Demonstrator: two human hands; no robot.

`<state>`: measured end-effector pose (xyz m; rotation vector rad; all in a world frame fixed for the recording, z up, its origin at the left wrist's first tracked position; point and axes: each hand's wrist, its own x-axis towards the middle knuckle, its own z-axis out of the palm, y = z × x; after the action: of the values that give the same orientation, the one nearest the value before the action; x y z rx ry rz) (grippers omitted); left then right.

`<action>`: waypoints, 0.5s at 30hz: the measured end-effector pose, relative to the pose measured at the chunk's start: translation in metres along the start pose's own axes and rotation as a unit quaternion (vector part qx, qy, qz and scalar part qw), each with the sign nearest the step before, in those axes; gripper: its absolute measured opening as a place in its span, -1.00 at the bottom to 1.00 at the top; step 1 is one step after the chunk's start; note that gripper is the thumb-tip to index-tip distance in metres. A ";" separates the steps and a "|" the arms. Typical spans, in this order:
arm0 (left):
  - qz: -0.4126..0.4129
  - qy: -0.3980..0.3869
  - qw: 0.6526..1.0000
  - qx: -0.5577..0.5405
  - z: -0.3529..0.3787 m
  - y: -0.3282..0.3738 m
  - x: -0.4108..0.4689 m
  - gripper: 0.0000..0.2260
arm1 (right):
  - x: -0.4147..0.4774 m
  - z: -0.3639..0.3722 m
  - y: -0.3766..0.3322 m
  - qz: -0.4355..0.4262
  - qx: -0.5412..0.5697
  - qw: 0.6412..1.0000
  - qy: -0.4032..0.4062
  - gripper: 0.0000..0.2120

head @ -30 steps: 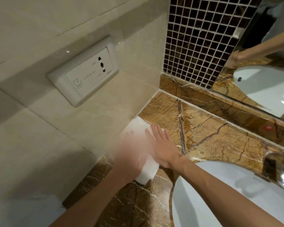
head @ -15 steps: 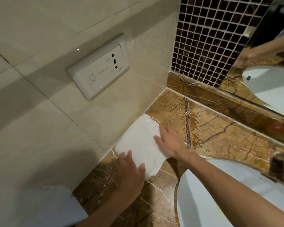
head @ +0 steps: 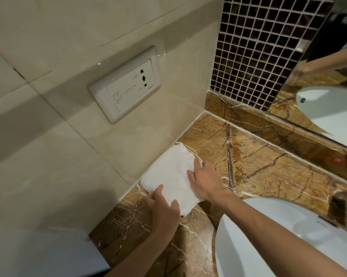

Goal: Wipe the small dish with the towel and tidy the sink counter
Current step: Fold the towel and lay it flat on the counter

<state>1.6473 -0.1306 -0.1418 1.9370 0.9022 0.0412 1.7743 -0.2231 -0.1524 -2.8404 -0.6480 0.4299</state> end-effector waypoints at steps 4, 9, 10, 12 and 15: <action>0.168 0.036 0.953 0.252 -0.004 -0.006 0.005 -0.50 | 0.002 0.004 0.005 -0.071 -0.064 0.994 0.046 -0.39; 0.286 -0.005 0.860 0.422 -0.006 0.002 0.044 -0.44 | 0.008 0.019 0.011 -0.092 -0.050 0.994 -0.006 -0.39; 0.290 -0.020 0.851 0.438 -0.005 -0.002 0.050 -0.44 | 0.008 0.023 0.011 -0.091 -0.038 0.995 -0.007 -0.39; 0.288 -0.043 0.840 0.458 -0.007 -0.011 0.058 -0.44 | 0.010 0.029 0.009 -0.099 -0.033 0.995 -0.003 -0.39; 0.273 -0.048 0.839 0.468 -0.010 -0.013 0.064 -0.44 | 0.017 0.031 0.005 -0.111 -0.045 0.993 -0.003 -0.40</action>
<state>1.6826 -0.0813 -0.1673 3.0337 0.2403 -0.2018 1.7810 -0.2155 -0.1868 -2.8054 -0.9954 0.3812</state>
